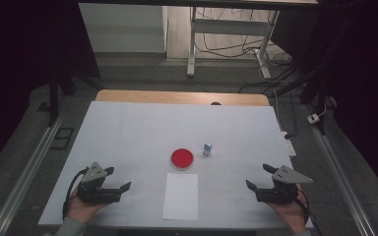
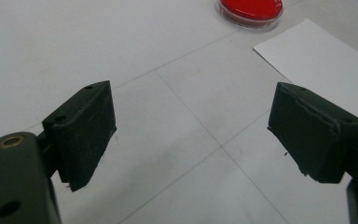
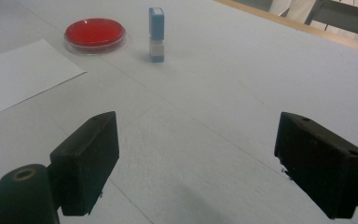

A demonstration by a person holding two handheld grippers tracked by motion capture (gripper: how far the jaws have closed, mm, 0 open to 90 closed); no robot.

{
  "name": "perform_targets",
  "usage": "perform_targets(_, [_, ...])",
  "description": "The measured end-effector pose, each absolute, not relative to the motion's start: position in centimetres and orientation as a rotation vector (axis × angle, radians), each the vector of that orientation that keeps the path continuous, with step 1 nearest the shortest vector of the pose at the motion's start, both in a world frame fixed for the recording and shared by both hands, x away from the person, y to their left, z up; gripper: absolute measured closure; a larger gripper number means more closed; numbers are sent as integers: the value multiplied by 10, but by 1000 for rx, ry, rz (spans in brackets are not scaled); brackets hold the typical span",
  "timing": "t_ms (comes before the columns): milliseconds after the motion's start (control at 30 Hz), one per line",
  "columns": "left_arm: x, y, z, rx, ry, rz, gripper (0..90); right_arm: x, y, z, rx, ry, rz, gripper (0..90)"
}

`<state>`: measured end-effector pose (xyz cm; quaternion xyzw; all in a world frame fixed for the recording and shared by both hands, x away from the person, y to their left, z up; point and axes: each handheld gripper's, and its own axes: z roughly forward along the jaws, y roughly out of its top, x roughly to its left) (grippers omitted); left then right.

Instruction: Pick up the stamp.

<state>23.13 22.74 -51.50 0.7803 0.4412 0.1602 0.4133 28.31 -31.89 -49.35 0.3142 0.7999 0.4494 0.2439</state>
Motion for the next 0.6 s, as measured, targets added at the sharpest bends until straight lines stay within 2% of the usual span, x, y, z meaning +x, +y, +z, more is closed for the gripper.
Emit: perform_targets(600, [229,225,-513,1968,1088,409,155,286,-319,-495,888,2204,1216,157])
